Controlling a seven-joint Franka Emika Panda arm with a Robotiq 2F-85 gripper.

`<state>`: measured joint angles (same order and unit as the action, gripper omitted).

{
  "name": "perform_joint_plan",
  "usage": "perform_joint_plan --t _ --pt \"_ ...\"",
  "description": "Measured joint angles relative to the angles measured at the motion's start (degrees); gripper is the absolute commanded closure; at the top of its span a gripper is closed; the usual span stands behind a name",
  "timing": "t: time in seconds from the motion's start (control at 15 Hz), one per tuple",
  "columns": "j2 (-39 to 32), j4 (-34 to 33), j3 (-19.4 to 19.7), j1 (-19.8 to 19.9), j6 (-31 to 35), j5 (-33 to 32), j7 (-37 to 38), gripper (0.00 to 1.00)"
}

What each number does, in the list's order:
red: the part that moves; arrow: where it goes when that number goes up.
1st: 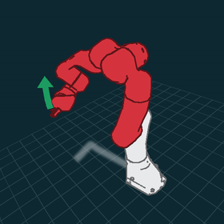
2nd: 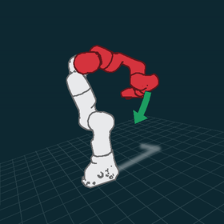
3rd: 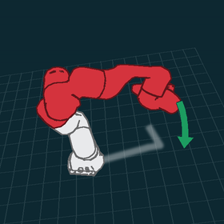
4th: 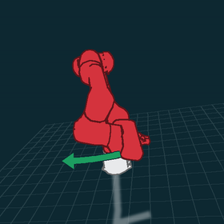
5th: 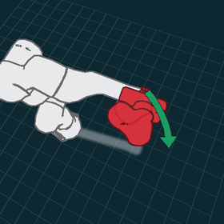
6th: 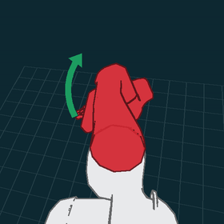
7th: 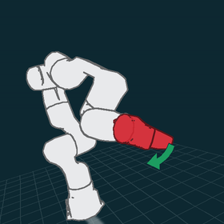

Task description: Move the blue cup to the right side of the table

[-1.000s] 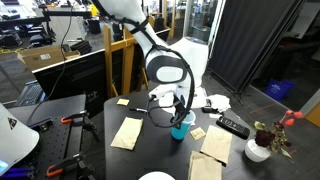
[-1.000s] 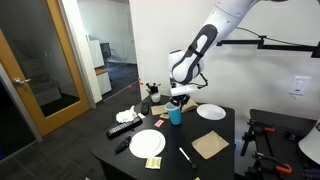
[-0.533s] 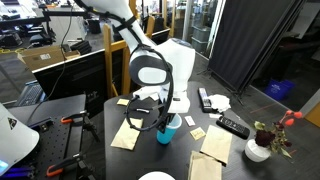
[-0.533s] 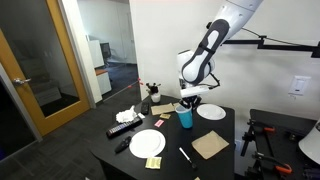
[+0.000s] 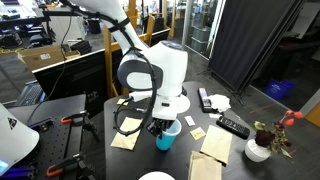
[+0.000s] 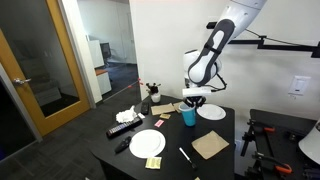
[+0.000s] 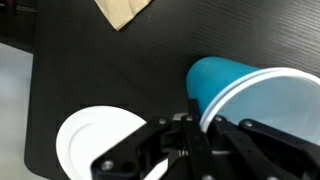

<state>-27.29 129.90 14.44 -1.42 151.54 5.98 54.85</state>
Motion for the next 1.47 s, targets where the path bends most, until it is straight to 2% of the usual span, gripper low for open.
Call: perform_joint_plan --t 0.4,0.47,0.53,1.13,1.2,1.47 --pt "-0.04 0.14 1.82 -0.3 0.55 -0.05 7.94 0.99" --pt "-0.05 0.14 1.9 -0.3 0.57 -0.05 8.79 0.7" --pt "-0.06 0.14 1.93 -0.31 0.61 -0.08 9.68 0.69" --pt "0.1 0.7 1.97 -0.6 1.34 -0.66 12.11 0.04" --pt "0.37 0.99 2.02 -0.63 1.47 -0.93 12.11 0.0" --pt "3.0 3.27 2.28 -0.66 1.51 -2.81 12.09 0.0"
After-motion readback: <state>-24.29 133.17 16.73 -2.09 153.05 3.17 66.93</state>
